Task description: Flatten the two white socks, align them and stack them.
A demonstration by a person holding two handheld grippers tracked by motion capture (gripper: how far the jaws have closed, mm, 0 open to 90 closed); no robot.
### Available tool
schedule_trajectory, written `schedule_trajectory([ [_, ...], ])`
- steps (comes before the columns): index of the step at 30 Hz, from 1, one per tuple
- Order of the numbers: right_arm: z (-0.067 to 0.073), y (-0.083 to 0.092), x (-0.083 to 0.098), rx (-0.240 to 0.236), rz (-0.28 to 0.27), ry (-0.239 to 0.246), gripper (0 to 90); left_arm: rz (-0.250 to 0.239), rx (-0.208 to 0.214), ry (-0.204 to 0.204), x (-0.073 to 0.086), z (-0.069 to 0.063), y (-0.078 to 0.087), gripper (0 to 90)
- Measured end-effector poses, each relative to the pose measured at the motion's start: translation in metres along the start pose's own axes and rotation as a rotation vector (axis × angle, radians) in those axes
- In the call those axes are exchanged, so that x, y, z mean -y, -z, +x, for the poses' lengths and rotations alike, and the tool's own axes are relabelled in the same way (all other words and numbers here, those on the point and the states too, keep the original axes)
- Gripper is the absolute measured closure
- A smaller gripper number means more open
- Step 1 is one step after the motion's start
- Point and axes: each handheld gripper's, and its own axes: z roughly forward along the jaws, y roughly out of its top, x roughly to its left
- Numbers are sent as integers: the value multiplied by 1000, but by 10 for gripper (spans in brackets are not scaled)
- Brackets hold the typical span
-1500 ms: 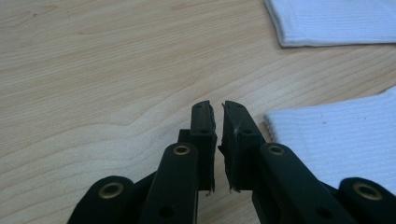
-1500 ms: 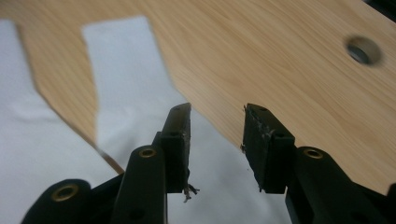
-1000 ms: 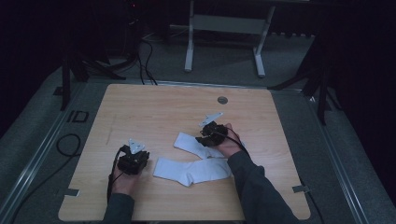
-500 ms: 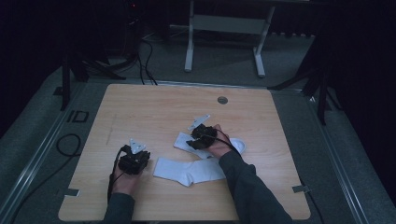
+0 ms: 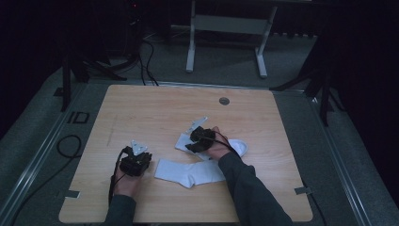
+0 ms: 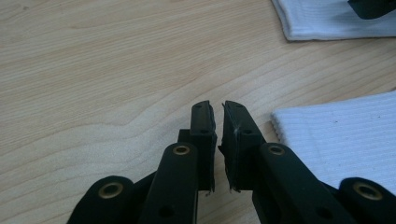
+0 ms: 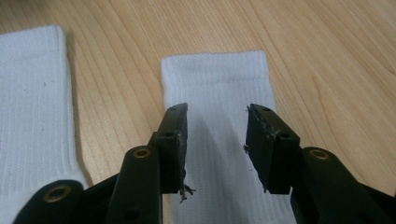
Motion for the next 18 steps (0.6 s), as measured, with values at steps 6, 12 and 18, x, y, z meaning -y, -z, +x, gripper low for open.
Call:
schedule_trajectory([
  [6,0,-2,0,-7,2,-4,568,1,0,-4,0,-1,-1,822],
  [12,-3,-7,2,3,15,-27,531,2,1,-11,0,-2,-2,818],
  [18,-9,-11,8,-23,5,-74,535,6,0,-11,-1,-4,-3,821],
])
